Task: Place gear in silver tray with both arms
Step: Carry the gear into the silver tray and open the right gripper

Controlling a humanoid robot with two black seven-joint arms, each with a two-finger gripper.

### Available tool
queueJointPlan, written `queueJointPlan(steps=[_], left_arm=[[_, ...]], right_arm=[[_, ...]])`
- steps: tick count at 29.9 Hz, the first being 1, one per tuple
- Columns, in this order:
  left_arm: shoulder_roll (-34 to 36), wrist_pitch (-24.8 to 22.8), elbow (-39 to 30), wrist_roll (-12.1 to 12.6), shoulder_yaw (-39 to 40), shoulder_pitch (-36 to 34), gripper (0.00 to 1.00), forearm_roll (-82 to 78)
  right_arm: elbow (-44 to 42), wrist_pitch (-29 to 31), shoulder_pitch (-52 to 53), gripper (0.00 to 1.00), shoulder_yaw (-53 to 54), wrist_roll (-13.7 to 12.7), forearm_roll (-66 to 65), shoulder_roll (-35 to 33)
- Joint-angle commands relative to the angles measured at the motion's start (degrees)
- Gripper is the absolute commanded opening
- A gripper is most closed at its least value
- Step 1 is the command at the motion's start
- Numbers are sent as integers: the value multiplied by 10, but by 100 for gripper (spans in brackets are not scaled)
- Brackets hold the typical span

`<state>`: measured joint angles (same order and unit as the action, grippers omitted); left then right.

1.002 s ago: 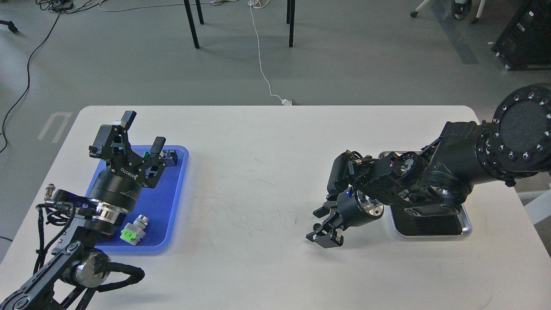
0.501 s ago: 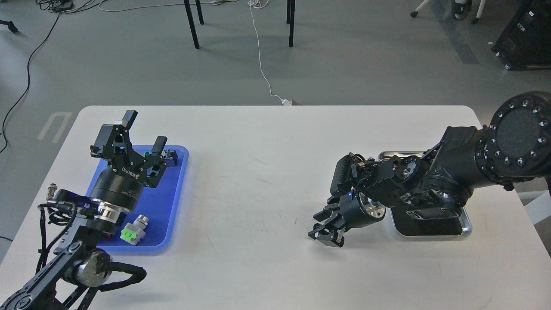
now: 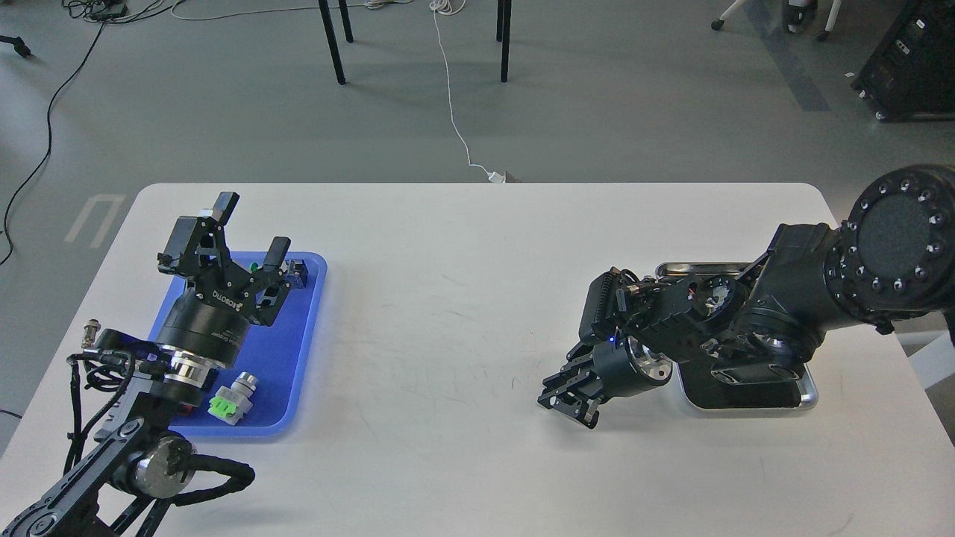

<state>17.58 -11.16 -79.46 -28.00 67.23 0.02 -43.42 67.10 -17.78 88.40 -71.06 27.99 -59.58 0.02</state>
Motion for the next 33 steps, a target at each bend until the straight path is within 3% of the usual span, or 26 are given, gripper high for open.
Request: queueJointPlan(steps=[1,8,19,33], left_arm=[[0,0,0,0,1,-1,98,0],[-1,-1,0,0,-1,-1,98,0],[0,-2,0,0,-4,-4,98,0],[-2,-2,0,0,-7,-4,98,0]], right_arm=[[3,-5,19,15,7,0,2,0],[7,-18,86,16,16,0,-11,-88],[2,-17,77,16,-54,0,-95,-267],[-8,-17,12,16,-54,0,-97,-291]])
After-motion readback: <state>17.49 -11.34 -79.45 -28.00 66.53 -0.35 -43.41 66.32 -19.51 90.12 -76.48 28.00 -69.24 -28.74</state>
